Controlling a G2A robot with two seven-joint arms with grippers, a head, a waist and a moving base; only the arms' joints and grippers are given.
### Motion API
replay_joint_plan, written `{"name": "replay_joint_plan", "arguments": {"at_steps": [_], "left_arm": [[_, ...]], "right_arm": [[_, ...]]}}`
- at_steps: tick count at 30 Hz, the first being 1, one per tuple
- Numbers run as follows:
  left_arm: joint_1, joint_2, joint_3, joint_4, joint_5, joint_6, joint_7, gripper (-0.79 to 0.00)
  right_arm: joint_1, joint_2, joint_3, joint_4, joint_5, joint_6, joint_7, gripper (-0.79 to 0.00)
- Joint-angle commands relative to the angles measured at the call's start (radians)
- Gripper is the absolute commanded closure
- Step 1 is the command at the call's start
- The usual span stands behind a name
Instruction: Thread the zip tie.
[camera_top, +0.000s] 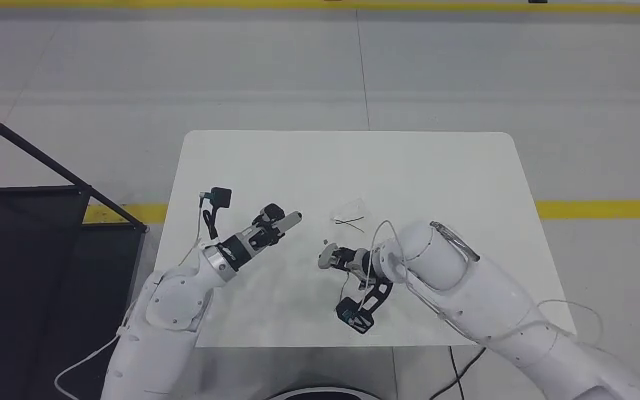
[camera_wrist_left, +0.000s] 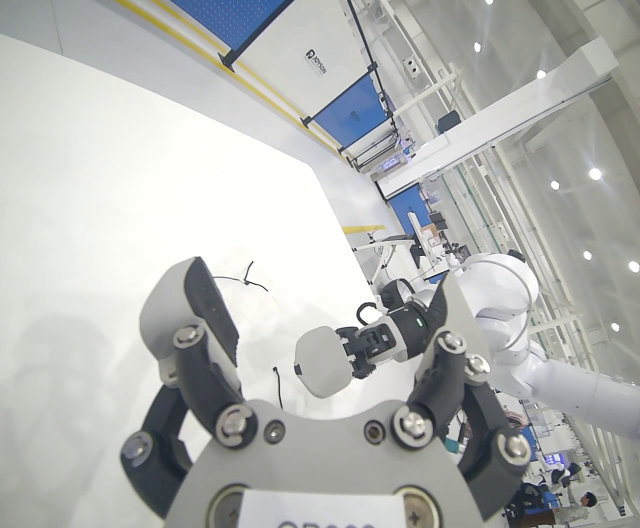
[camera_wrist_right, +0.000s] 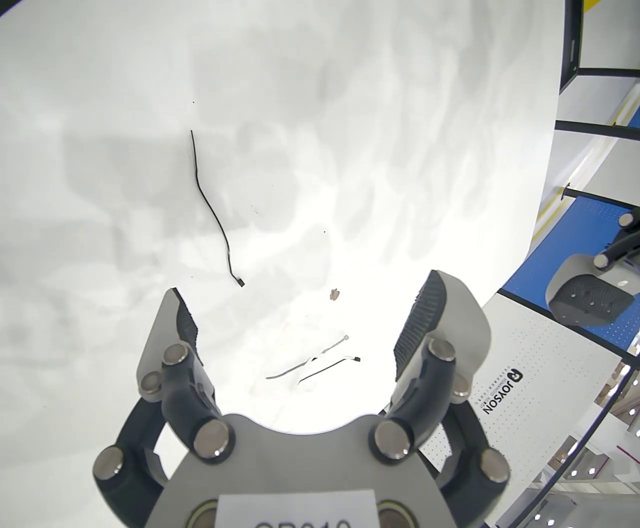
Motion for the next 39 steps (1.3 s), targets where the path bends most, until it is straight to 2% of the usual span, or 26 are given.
{"name": "replay_joint_plan", "arguments": {"at_steps": [1, 2, 3, 4, 5, 6, 7, 9, 10, 11, 14, 19, 22, 30, 34, 39], "left_arm": [[0.0, 0.0, 0.0, 0.0, 0.0, 0.0, 0.0, -0.785], [0.0, 0.0, 0.0, 0.0, 0.0, 0.0, 0.0, -0.785], [0.0, 0.0, 0.0, 0.0, 0.0, 0.0, 0.0, -0.785], [0.0, 0.0, 0.0, 0.0, 0.0, 0.0, 0.0, -0.785], [0.0, 0.0, 0.0, 0.0, 0.0, 0.0, 0.0, -0.785], [0.0, 0.0, 0.0, 0.0, 0.0, 0.0, 0.0, -0.785], [0.0, 0.0, 0.0, 0.0, 0.0, 0.0, 0.0, -0.785], [0.0, 0.0, 0.0, 0.0, 0.0, 0.0, 0.0, -0.785], [0.0, 0.0, 0.0, 0.0, 0.0, 0.0, 0.0, -0.785], [0.0, 0.0, 0.0, 0.0, 0.0, 0.0, 0.0, -0.785], [0.0, 0.0, 0.0, 0.0, 0.0, 0.0, 0.0, -0.785], [0.0, 0.0, 0.0, 0.0, 0.0, 0.0, 0.0, -0.785], [0.0, 0.0, 0.0, 0.0, 0.0, 0.0, 0.0, -0.785], [0.0, 0.0, 0.0, 0.0, 0.0, 0.0, 0.0, -0.785], [0.0, 0.0, 0.0, 0.0, 0.0, 0.0, 0.0, -0.785], [0.0, 0.0, 0.0, 0.0, 0.0, 0.0, 0.0, -0.785]], "right_arm": [[-0.014, 0.0, -0.005, -0.009, 0.0, 0.016, 0.018, -0.785], [-0.023, 0.0, -0.013, -0.022, -0.006, 0.015, 0.036, -0.785], [-0.027, 0.001, -0.019, -0.036, -0.013, 0.0, 0.053, -0.708], [-0.032, 0.002, -0.024, -0.046, -0.015, 0.0, 0.065, -0.579], [-0.033, 0.005, -0.028, -0.052, -0.016, 0.0, 0.072, -0.517], [-0.033, 0.008, -0.035, -0.054, -0.016, 0.0, 0.074, -0.505], [-0.029, 0.011, -0.042, -0.047, -0.013, 0.0, 0.07, -0.529], [-0.011, 0.018, -0.057, -0.029, -0.005, 0.0, 0.069, -0.668], [-0.001, 0.02, -0.066, -0.02, 0.007, 0.0, 0.065, -0.662], [0.013, 0.022, -0.076, -0.013, 0.017, 0.0, 0.064, -0.64], [0.049, 0.027, -0.109, 0.006, 0.061, 0.0, 0.074, -0.471], [0.124, 0.039, -0.196, 0.036, 0.142, 0.0, 0.089, -0.332], [0.177, 0.043, -0.257, 0.055, 0.215, 0.0, 0.115, -0.302], [0.341, 0.042, -0.459, 0.085, 0.491, 0.0, 0.255, -0.317], [0.337, 0.031, -0.459, 0.084, 0.575, 0.0, 0.341, -0.305], [0.324, 0.019, -0.459, 0.098, 0.616, 0.0, 0.387, -0.28]]}}
